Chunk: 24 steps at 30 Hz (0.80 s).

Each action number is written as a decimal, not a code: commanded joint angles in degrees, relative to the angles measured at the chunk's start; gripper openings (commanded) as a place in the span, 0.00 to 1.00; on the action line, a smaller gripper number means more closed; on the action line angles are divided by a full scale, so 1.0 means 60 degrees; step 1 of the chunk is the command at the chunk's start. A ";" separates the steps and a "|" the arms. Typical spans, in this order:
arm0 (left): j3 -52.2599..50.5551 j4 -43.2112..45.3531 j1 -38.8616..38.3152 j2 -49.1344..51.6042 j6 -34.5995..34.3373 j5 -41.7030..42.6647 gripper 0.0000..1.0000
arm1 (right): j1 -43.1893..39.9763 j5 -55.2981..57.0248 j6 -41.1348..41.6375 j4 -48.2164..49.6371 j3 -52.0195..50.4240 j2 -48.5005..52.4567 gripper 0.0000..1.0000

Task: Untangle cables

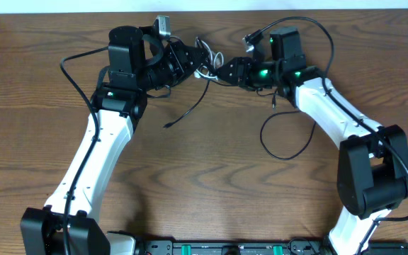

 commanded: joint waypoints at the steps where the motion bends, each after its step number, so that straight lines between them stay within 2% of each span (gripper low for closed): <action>1: 0.0051 0.0047 0.0018 -0.0007 0.0160 0.0197 0.07 | 0.0346 -0.0076 0.0630 0.0036 0.0055 0.0175 0.52; 6: 0.0051 0.0047 0.0022 -0.0007 0.0160 0.0262 0.07 | 0.0470 -0.0131 0.1264 0.0182 0.0055 0.0291 0.51; 18: 0.0051 0.0175 0.0022 -0.0007 0.0157 0.0459 0.07 | 0.0444 -0.0699 0.1330 0.0127 0.0055 0.0291 0.51; 24: 0.0051 0.1235 0.0022 -0.0007 -0.0335 0.0765 0.07 | 0.0463 -0.0273 0.1231 -0.0393 0.0051 0.0291 0.50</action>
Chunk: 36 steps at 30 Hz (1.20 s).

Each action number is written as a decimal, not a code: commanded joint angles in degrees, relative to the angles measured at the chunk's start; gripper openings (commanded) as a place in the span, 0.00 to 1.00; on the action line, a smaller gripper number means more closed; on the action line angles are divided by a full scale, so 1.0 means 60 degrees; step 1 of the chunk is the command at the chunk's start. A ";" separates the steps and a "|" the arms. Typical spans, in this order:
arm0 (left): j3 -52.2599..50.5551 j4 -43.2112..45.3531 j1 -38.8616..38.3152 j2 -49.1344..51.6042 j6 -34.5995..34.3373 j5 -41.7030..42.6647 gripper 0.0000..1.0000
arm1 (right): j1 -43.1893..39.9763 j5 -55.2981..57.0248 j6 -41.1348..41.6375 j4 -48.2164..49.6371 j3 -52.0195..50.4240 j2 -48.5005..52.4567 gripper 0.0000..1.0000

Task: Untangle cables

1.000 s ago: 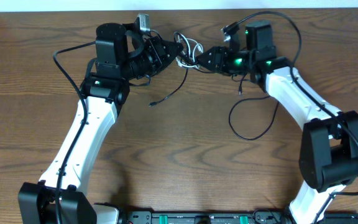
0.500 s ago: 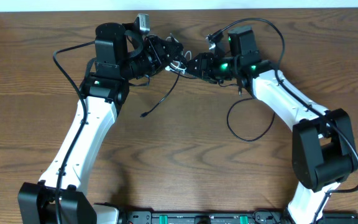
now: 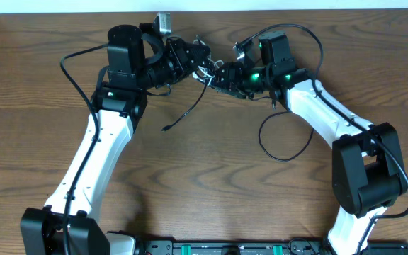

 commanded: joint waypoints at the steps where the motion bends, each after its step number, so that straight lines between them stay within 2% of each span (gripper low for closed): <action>1: 0.0055 0.0674 0.0022 -0.0007 -0.0423 0.0484 0.07 | 0.0047 0.0120 -0.0058 -0.0270 0.0047 0.0087 0.50; 9: 0.0055 0.0849 0.0022 -0.0011 -0.0933 0.0503 0.07 | 0.0047 0.0809 -0.0528 -0.0954 0.0047 0.0087 0.48; 15: 0.0055 0.1920 0.0022 -0.0011 -0.1479 0.0499 0.07 | 0.0040 0.1264 -0.1249 -0.1814 0.0047 0.0087 0.46; 25: 0.0055 0.2441 0.0033 -0.0011 -0.2004 0.0430 0.07 | -0.0605 0.2397 -0.2863 -0.3945 0.0047 0.0087 0.40; 30: 0.0055 0.2441 0.0142 -0.0011 -0.2248 0.0386 0.07 | -0.1118 0.3311 -0.3515 -0.4743 0.0047 0.0087 0.42; 36: 0.0055 0.2441 0.0430 -0.0011 -0.2579 0.0277 0.07 | -0.1683 0.3351 -0.4350 -0.5049 0.0055 0.0084 0.44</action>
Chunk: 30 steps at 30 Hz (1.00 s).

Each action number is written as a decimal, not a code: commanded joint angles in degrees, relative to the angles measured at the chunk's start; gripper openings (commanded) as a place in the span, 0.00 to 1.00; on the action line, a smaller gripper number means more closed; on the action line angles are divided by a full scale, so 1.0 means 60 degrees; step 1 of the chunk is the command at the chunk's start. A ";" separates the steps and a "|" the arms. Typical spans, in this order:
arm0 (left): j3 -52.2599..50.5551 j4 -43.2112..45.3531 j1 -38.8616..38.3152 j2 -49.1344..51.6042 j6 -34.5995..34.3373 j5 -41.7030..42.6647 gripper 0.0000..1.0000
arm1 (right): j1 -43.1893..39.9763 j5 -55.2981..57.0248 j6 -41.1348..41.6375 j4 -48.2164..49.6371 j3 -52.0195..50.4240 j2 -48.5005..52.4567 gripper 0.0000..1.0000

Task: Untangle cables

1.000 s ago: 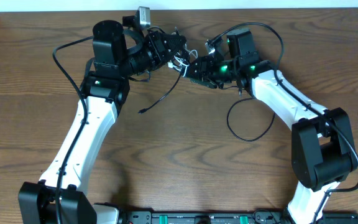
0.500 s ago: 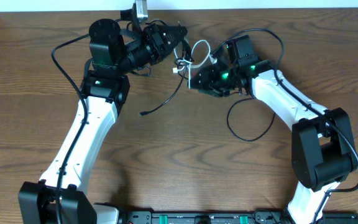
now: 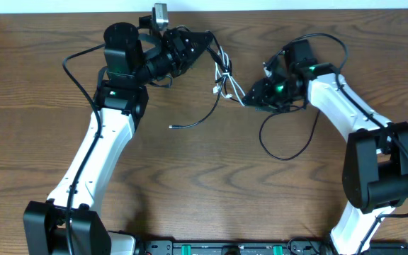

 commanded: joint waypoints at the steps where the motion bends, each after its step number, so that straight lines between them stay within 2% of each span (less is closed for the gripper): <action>1: 0.0178 0.0339 0.0375 -0.0204 -0.0266 -0.0106 0.08 | -0.0386 0.1100 -0.0911 -0.0237 -0.0058 0.0087 0.45; 10: 0.0178 0.0284 0.0812 -0.0200 -0.0259 -0.0178 0.07 | -0.1413 0.3464 -0.1308 -0.1534 -0.0051 0.0087 0.49; 19: 0.0178 -0.0069 0.0852 -0.0200 -0.0157 -0.0175 0.07 | -0.2240 0.3534 -0.1395 -0.1974 -0.0051 0.0087 0.47; 23: 0.0178 -0.1188 0.0849 -0.0200 0.0801 -0.0222 0.07 | -0.2080 0.2022 -0.2397 -0.1978 -0.0051 0.0087 0.45; 27: 0.0178 -0.3413 0.0841 -0.0200 0.2291 -0.0965 0.07 | -0.1545 0.0998 -0.3238 -0.1982 -0.0051 0.0087 0.46; 30: 0.0178 -0.5457 0.0841 -0.0200 0.3439 -0.2197 0.08 | -0.1035 0.1042 -0.3421 -0.1978 -0.0051 0.0087 0.47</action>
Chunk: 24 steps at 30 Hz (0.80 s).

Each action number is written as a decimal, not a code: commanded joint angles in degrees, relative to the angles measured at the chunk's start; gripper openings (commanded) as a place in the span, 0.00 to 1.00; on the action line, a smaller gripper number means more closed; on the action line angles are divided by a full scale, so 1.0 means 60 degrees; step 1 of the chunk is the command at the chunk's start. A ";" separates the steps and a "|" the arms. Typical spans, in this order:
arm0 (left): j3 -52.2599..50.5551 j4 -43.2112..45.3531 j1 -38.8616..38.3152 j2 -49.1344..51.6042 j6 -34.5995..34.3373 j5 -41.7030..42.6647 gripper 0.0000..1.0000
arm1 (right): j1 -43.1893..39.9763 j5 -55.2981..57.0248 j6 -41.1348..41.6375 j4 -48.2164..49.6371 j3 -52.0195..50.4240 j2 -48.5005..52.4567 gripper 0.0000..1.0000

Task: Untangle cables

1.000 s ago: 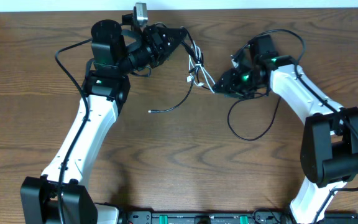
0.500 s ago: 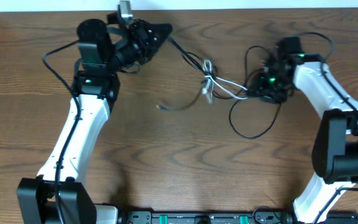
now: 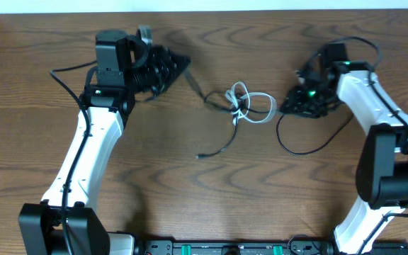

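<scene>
A small knot (image 3: 239, 105) of white and black cable lies between the two arms at the back middle of the table. The white cable (image 3: 259, 99) forms loops and runs right to my right gripper (image 3: 285, 108), which looks shut on its end. A black cable (image 3: 198, 91) runs from the knot up and left to my left gripper (image 3: 185, 67), which looks shut on it. The black cable's free tail (image 3: 218, 147) curls down to a plug end below the knot.
A loop of black cable (image 3: 310, 145) lies on the wooden table (image 3: 190, 198) below the right wrist. Thin black leads arc over both wrists. The table's far edge runs just behind the arms, and a black rail sits at the front edge.
Both grippers have moved apart, the left one further left and the right one further right. The knot now sits lower and flatter between them, and the black tail has shifted right and toward the front.
Both grippers first met close together at the tangle at the back centre, and stayed so at the following moment. Then they stood apart with the cables hanging between them. Now they are wider apart and the cables stretch out to a small knot.
</scene>
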 commanded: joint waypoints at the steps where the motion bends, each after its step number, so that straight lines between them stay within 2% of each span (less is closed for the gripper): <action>1: 0.0153 -0.1694 0.0029 -0.0229 0.2142 -0.1687 0.08 | 0.0685 -0.0594 -0.0736 -0.0007 -0.0058 0.0084 0.47; 4: 0.0153 -0.3147 0.0029 -0.0229 0.3184 -0.2761 0.08 | 0.0994 -0.0197 -0.0725 0.0029 -0.0058 0.0084 0.48; 8: 0.0153 -0.4244 0.0029 -0.0229 0.4229 -0.3610 0.17 | 0.1111 -0.0051 -0.0721 0.0164 -0.0058 0.0084 0.49; 9: 0.0153 -0.4415 0.0029 -0.0229 0.4411 -0.3734 0.25 | 0.1115 -0.0051 -0.0725 0.0175 -0.0058 0.0084 0.50; 11: 0.0153 -0.4677 0.0029 -0.0229 0.4914 -0.3887 0.32 | 0.1115 -0.0091 -0.0725 0.0175 -0.0058 0.0084 0.50; 14: 0.0153 -0.4765 0.0029 -0.0233 0.5734 -0.3840 0.45 | 0.1115 -0.0244 -0.0729 0.0168 -0.0058 0.0084 0.51; 16: 0.0226 -0.4747 0.0029 -0.0251 0.6360 -0.3483 0.50 | 0.1115 -0.0357 -0.0732 0.0171 -0.0058 0.0084 0.52; 21: 0.0787 -0.4816 -0.0004 -0.0375 0.8062 -0.1923 0.57 | 0.1115 -0.0477 -0.0882 0.0233 -0.0058 0.0084 0.53; 24: 0.0907 -0.4779 -0.0255 -0.0412 0.8466 -0.1767 0.59 | 0.1104 -0.0477 -0.0882 0.0302 -0.0058 0.0084 0.55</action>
